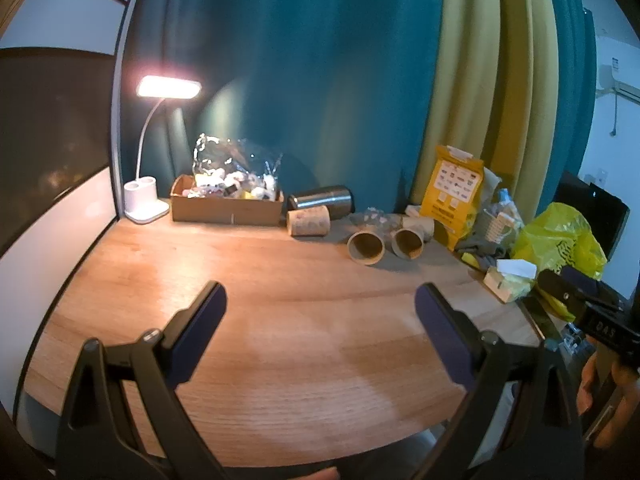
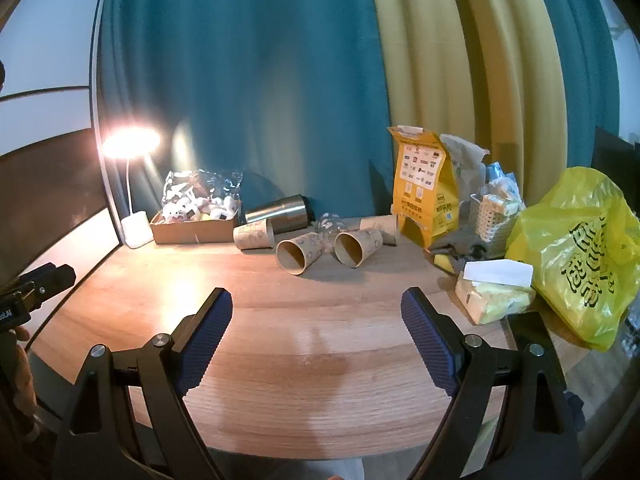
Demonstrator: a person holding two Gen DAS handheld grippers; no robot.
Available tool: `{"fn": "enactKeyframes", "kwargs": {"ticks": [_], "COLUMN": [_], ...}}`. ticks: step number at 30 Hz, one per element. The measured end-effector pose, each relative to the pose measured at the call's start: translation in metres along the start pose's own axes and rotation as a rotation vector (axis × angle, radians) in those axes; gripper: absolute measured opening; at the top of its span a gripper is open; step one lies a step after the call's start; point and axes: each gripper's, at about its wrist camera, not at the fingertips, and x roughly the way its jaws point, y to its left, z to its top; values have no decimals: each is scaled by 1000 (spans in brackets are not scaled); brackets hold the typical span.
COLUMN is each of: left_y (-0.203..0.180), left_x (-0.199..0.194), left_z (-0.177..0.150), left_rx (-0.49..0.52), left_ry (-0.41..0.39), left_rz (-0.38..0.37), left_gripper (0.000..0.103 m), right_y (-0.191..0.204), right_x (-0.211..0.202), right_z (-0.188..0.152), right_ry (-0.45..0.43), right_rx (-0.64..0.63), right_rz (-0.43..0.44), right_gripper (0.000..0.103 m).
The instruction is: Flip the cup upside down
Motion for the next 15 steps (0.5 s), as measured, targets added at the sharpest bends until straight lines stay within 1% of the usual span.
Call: {"fn": "enactKeyframes", "kwargs": {"ticks": [15], "left_y": [-2], "left_x": [2], "left_z": [-2], "left_rx": [1], "left_ry": [3], "left_rz": [4], "left_gripper": [96], "right_y": [2], "right_x": [4], "right_z": [-2], "right_ry": [19], "right_rx": [-2], "right_rz": [0], "right_gripper": [89]}}
